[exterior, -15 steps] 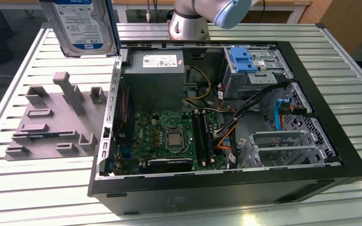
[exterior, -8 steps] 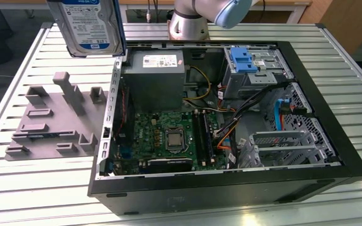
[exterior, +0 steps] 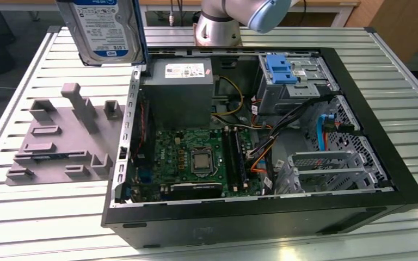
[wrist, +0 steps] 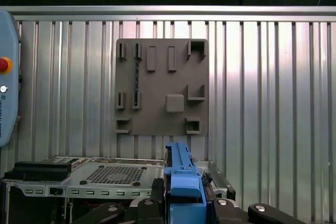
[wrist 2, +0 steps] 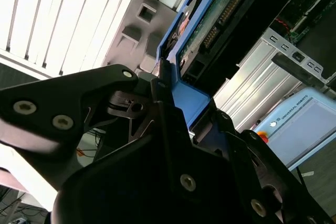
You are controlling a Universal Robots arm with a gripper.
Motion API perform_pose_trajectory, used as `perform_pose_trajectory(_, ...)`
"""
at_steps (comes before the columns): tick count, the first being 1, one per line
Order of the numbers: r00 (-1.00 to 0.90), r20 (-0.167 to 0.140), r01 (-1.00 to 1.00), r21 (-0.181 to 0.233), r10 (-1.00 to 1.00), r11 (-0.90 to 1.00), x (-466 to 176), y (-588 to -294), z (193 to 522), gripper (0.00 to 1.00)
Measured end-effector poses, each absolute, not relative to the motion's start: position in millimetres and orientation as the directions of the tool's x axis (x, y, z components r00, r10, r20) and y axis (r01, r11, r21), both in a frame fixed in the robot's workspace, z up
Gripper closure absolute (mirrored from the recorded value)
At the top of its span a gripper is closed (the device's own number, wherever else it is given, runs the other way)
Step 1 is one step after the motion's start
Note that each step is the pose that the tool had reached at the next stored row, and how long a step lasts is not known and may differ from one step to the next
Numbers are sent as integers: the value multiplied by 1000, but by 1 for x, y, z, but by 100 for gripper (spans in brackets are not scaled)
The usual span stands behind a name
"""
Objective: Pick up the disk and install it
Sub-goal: 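Pick up the disk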
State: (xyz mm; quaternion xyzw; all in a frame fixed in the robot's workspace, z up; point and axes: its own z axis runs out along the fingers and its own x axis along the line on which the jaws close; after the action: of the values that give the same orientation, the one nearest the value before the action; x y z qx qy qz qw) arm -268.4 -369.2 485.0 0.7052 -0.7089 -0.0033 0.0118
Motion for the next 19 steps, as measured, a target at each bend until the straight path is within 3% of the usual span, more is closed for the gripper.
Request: perform_pose_trajectory(19,-5,15,-1000,21,-1000,5,-253,-385,485,64)
